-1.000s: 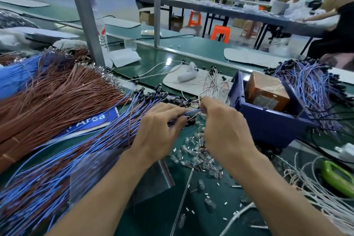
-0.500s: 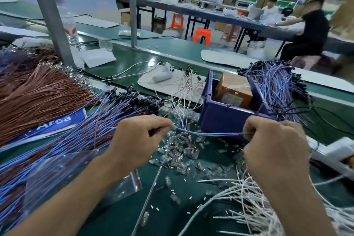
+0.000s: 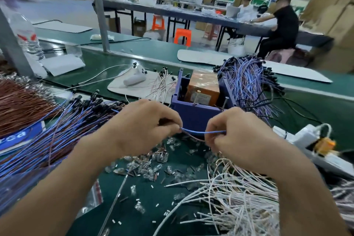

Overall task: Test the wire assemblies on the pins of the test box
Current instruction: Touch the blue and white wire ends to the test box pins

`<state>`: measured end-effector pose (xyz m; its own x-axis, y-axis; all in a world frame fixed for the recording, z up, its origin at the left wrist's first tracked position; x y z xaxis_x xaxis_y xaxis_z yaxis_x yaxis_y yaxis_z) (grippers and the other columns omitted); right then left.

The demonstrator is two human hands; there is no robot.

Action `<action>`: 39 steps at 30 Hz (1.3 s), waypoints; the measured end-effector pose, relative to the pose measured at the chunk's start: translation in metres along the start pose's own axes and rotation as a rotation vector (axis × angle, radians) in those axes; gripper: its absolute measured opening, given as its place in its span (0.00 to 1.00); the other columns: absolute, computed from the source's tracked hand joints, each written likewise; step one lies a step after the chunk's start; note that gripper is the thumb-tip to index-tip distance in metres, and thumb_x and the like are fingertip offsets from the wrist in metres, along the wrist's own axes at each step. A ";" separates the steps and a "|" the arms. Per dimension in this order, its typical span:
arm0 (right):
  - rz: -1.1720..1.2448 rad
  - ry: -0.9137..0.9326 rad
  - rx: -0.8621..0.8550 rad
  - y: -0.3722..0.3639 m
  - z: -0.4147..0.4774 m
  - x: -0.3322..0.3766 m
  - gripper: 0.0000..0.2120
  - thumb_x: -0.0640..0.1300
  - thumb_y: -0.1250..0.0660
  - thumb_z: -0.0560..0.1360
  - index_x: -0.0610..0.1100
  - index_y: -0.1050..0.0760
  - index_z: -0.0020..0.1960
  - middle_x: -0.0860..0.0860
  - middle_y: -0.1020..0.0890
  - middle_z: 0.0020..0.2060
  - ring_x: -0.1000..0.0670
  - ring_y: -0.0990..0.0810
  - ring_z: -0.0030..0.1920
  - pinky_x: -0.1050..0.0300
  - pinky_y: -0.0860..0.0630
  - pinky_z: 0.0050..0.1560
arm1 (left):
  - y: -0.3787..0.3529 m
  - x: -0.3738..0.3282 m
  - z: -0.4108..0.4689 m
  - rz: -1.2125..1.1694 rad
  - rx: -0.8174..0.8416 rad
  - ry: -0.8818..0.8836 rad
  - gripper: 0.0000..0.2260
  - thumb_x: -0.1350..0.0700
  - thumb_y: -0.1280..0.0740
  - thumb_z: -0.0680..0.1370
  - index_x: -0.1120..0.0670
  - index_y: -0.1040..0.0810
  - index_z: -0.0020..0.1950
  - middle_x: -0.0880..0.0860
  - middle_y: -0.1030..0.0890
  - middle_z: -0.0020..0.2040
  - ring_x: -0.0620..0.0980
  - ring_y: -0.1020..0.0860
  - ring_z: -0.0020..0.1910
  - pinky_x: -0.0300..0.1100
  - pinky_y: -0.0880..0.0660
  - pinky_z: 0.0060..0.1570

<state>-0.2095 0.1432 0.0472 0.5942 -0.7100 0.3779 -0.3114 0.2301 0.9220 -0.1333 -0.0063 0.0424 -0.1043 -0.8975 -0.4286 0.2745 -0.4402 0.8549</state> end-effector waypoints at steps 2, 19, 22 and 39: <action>0.174 0.046 0.123 -0.004 0.001 -0.010 0.17 0.36 0.38 0.73 0.55 0.17 0.38 0.56 0.16 0.30 0.57 0.24 0.26 0.61 0.28 0.29 | -0.001 0.008 0.010 -0.184 0.105 0.038 0.08 0.50 0.31 0.81 0.42 0.16 0.43 0.46 0.20 0.32 0.41 0.28 0.27 0.38 0.33 0.28; 0.753 0.121 0.239 -0.007 0.003 -0.031 0.14 0.38 0.37 0.84 0.41 0.18 0.42 0.45 0.25 0.26 0.52 0.32 0.26 0.66 0.36 0.27 | -0.005 0.018 0.020 -0.642 0.477 0.034 0.12 0.53 0.35 0.81 0.57 0.15 0.43 0.50 0.28 0.27 0.44 0.33 0.27 0.30 0.35 0.32; 0.755 0.098 0.291 -0.015 0.001 -0.025 0.11 0.36 0.36 0.83 0.40 0.18 0.45 0.42 0.23 0.28 0.52 0.33 0.25 0.65 0.37 0.24 | -0.003 0.021 0.019 -0.669 0.495 0.027 0.15 0.52 0.38 0.83 0.58 0.17 0.43 0.45 0.31 0.28 0.42 0.36 0.27 0.28 0.37 0.31; 0.224 -0.072 0.446 -0.037 -0.004 -0.046 0.07 0.37 0.30 0.72 0.44 0.19 0.36 0.49 0.19 0.26 0.56 0.28 0.24 0.67 0.34 0.26 | 0.086 0.065 0.014 -0.710 -0.194 0.127 0.23 0.38 0.16 0.58 0.51 0.12 0.45 0.53 0.14 0.36 0.47 0.16 0.30 0.35 0.20 0.33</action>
<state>-0.2228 0.1700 -0.0043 0.4283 -0.7236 0.5413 -0.7218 0.0864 0.6867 -0.1301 -0.1029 0.0921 -0.2114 -0.3839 -0.8989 0.3471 -0.8892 0.2981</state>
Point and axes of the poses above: each hand's wrist, its own z-axis towards the middle knuckle, its own y-axis out of the back of the hand, x = y × z, the point moved 9 cm from there along z, towards the middle knuckle
